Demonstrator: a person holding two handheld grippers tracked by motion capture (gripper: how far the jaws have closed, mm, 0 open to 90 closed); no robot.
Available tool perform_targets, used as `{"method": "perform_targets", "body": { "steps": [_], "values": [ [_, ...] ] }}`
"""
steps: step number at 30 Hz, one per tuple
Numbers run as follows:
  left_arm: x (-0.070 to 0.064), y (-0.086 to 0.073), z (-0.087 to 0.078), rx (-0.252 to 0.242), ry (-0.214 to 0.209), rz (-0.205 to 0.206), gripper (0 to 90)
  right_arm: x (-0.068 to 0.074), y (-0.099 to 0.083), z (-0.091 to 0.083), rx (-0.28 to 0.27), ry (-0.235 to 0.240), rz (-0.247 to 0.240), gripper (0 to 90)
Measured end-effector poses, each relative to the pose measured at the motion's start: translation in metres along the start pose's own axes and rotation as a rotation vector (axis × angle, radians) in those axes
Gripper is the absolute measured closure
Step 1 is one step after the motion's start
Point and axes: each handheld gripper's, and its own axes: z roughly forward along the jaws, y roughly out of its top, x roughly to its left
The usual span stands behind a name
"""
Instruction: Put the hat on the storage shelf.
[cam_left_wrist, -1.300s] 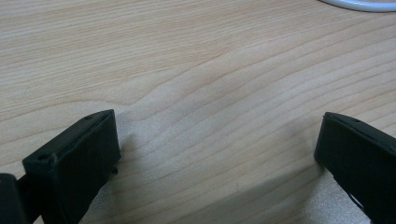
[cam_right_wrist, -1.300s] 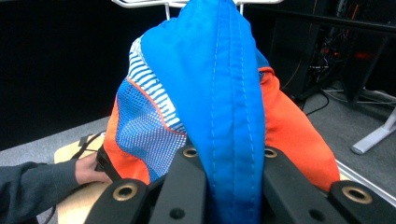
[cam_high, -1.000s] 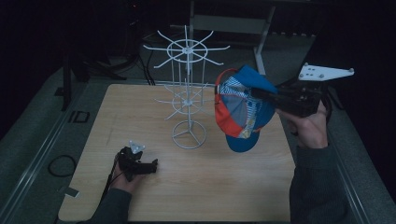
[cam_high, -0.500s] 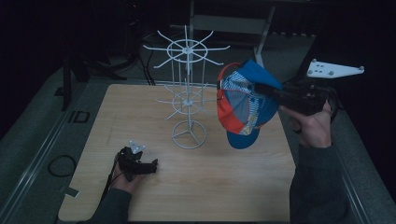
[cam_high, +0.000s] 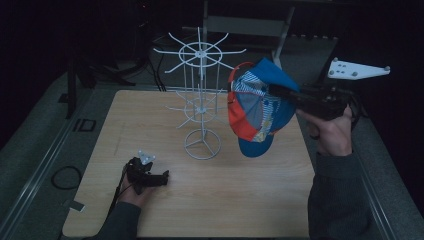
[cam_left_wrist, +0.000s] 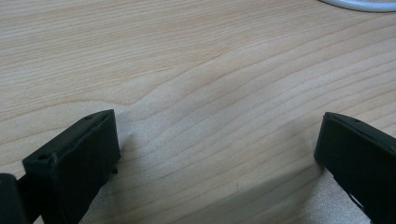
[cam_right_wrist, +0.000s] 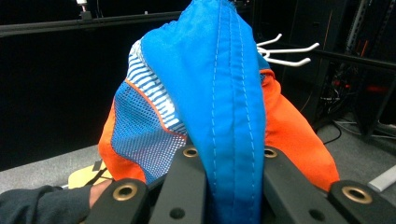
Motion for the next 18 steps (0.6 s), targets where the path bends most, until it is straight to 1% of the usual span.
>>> {"method": "perform_targets", "body": {
  "steps": [3, 7, 10, 13, 18],
  "values": [
    [0.0, 0.0, 0.0, 0.0, 0.0, 0.0, 0.1, 0.001, 0.0, 0.006, 0.002, -0.002, -0.004, 88.1],
    [0.0, 0.0, 0.0, 0.0, 0.0, 0.0, 0.1, 0.0, -0.002, 0.017, 0.034, -0.017, 0.001, 88.0],
    [0.0, 0.0, 0.0, 0.0, 0.0, 0.0, 0.1, -0.001, -0.006, 0.026, 0.057, -0.01, -0.002, 86.9],
    [0.0, 0.0, 0.0, -0.002, 0.001, 0.0, 0.1, -0.001, -0.011, 0.033, 0.076, -0.016, -0.001, 84.8],
    [0.0, 0.0, 0.0, -0.001, 0.0, 0.0, 0.1, -0.005, -0.018, 0.046, 0.128, -0.044, 0.008, 84.0]
  ]
}}
